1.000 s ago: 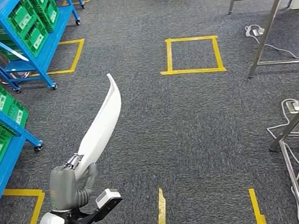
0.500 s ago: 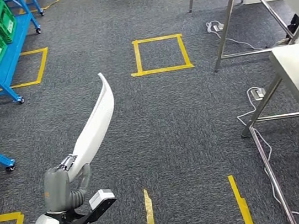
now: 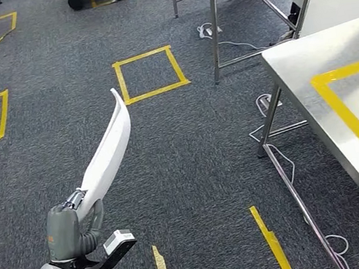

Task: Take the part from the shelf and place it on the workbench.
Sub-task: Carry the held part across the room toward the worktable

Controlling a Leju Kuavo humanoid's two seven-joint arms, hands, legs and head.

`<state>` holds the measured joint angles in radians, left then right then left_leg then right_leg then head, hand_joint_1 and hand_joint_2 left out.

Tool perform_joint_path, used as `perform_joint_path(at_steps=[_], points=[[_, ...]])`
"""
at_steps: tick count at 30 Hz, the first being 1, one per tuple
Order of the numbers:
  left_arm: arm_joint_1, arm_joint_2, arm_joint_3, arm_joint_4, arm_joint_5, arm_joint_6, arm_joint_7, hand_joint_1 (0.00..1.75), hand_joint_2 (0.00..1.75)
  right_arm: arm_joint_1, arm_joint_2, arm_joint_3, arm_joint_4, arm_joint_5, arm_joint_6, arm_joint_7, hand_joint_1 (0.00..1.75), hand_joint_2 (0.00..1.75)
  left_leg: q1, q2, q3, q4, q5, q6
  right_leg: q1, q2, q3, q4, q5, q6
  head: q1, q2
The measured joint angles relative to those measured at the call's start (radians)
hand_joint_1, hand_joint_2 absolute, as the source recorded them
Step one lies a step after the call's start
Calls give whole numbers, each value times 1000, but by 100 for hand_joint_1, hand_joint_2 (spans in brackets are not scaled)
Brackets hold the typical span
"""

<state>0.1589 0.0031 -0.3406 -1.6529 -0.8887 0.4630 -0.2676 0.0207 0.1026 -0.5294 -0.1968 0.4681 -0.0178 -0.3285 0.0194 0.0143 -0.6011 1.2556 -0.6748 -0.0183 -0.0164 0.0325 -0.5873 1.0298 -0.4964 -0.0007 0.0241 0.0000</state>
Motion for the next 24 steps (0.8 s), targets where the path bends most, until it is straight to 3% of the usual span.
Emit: perform_joint_path(at_steps=[1,2,4,5,6,7,9,10,12,14,16,17,19,20,22,24], points=[[1,0,0,0,-2,1,1,175,175,2,0,-1,0,1,1,-1,0,0,-5,-2,-32,30,16,10,6,14,10,0,-7,-3,0,0],[2,0,0,0,-4,1,3,175,175,3,0,-3,0,3,1,-2,0,0,-12,-6,-49,23,56,23,14,29,23,0,-15,-6,0,0],[4,1,0,0,-7,3,4,175,175,6,1,-7,0,4,2,-4,0,0,-29,-38,-45,-69,175,66,26,57,52,-3,-33,-13,1,0],[7,3,0,0,-9,4,4,175,175,5,1,-8,1,5,2,-5,0,0,-36,-60,-37,-111,218,89,30,70,65,-6,-41,-14,8,0],[9,4,0,-1,-10,5,4,175,175,2,2,-9,2,5,2,-5,0,0,-43,-78,-28,-143,243,108,28,82,73,-9,-47,-13,13,0],[11,5,0,-2,-11,5,4,175,175,1,3,-10,2,6,2,-6,0,0,-48,-88,-22,-157,250,122,23,92,77,-12,-47,-10,15,0],[12,5,0,-5,-11,8,4,175,175,0,2,-11,2,8,3,-6,0,0,-53,-69,3,-197,250,129,18,100,86,-18,-37,1,8,0],[10,4,0,-7,-11,10,3,175,175,2,1,-12,1,11,3,-6,0,0,-50,-57,28,-231,245,126,21,86,86,-17,-35,6,3,0],[7,2,0,-8,-12,18,0,175,175,-1,0,-14,1,15,4,-7,0,0,-38,-32,75,-293,227,108,26,33,59,22,-56,20,7,0],[8,0,0,-9,-12,23,-2,175,175,-8,-2,-16,1,18,4,-9,0,0,-31,-10,95,-313,208,88,18,-13,-16,131,-99,39,12,0],[10,-1,-1,-8,-12,24,-2,175,175,-11,-4,-18,1,20,4,-11,0,0,-25,13,107,-313,194,74,7,-24,-88,216,-110,55,12,0],[10,-1,-1,-8,-12,24,-2,175,175,-10,-6,-19,1,21,4,-12,0,0,-21,24,117,-312,185,67,2,-28,-101,210,-86,62,13,0],[10,-1,-1,-8,-12,25,-2,175,175,-6,-9,-21,1,23,4,-13,0,0,-12,45,141,-309,165,49,-5,-51,-72,104,2,77,13,0],[10,-2,-1,-8,-12,25,-2,175,175,-6,-9,-22,1,23,5,-14,0,0,-10,56,150,-305,155,40,-2,-74,-55,49,30,81,16,0],[9,-2,-1,-8,-12,26,-3,175,175,-11,-7,-23,0,25,6,-14,0,0,-16,77,153,-293,136,24,5,-102,-40,0,41,58,20,0],[7,-2,-1,-8,-12,27,-4,175,175,-14,-6,-24,0,27,6,-15,0,0,-22,93,151,-285,123,15,5,-86,-46,6,37,22,15,0]])
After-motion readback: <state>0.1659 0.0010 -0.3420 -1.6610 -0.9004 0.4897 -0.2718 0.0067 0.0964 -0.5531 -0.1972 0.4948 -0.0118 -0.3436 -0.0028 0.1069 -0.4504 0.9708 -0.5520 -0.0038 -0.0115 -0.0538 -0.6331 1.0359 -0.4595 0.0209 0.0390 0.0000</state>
